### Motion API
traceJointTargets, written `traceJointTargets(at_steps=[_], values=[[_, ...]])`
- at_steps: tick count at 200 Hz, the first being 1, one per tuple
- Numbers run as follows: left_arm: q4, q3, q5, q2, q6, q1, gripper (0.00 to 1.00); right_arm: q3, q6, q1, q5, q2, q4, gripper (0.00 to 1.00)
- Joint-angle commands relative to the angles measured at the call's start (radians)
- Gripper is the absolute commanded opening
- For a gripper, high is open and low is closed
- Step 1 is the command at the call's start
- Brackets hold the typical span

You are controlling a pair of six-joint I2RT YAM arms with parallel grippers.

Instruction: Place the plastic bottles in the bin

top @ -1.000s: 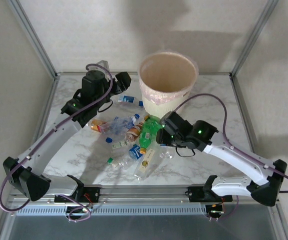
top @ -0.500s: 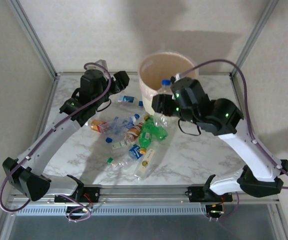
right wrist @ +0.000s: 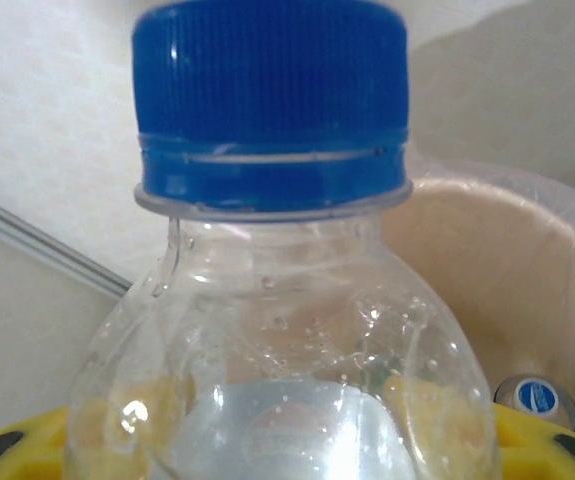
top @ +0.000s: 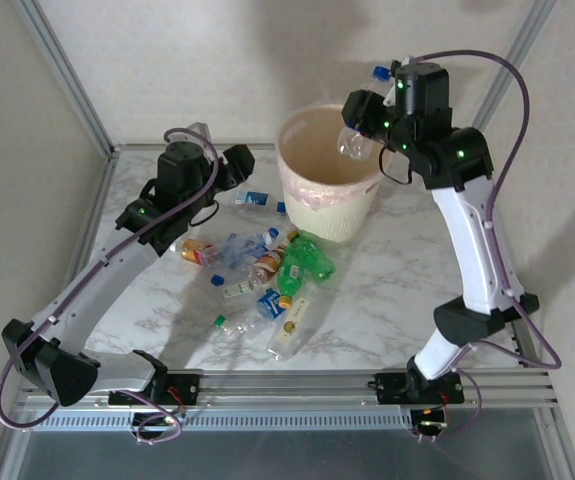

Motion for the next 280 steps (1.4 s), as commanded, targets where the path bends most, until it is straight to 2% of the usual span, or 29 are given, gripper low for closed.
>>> traceJointTargets(at_steps=[1, 39, 66, 79, 114, 134, 155, 184, 232, 252, 280], values=[[-0.028, -0.034, -0.025, -0.038, -0.008, 0.011, 0.79, -0.001, -0.046, -0.035, -0.089, 0.051, 0.09, 0.5], [-0.05, -0.085, -0.036, -0.042, -0.031, 0.012, 0.78, -0.014, -0.077, -0.074, -0.102, 0.134, 0.129, 0.54], [-0.056, -0.128, -0.059, -0.063, -0.066, 0.014, 0.79, -0.035, -0.092, -0.08, -0.106, 0.164, 0.142, 0.73], [-0.06, -0.143, -0.062, -0.073, -0.077, 0.014, 0.81, -0.033, -0.101, -0.081, -0.102, 0.175, 0.135, 0.78], [-0.118, -0.149, -0.075, -0.077, -0.071, 0.018, 0.82, -0.037, -0.101, -0.08, -0.102, 0.161, 0.124, 0.81], [-0.138, -0.165, -0.081, -0.085, -0.062, 0.021, 0.82, -0.097, -0.113, -0.065, -0.131, 0.109, 0.14, 0.81], [-0.145, -0.183, -0.074, -0.08, -0.066, 0.028, 0.82, -0.204, -0.163, 0.002, -0.12, 0.021, 0.162, 0.8], [-0.167, -0.167, -0.059, -0.04, -0.07, 0.031, 0.81, -0.387, -0.208, 0.151, -0.025, -0.12, 0.176, 0.8], [-0.158, -0.228, -0.022, -0.046, -0.057, 0.034, 0.79, -0.619, -0.109, 0.362, 0.054, -0.272, 0.163, 0.8], [-0.124, -0.257, 0.051, -0.031, -0.047, 0.031, 0.76, -0.709, -0.048, 0.414, 0.11, -0.318, 0.127, 0.8], [-0.156, -0.235, 0.004, -0.023, -0.029, 0.026, 0.75, -0.895, 0.045, 0.424, 0.09, -0.391, 0.152, 0.79]])
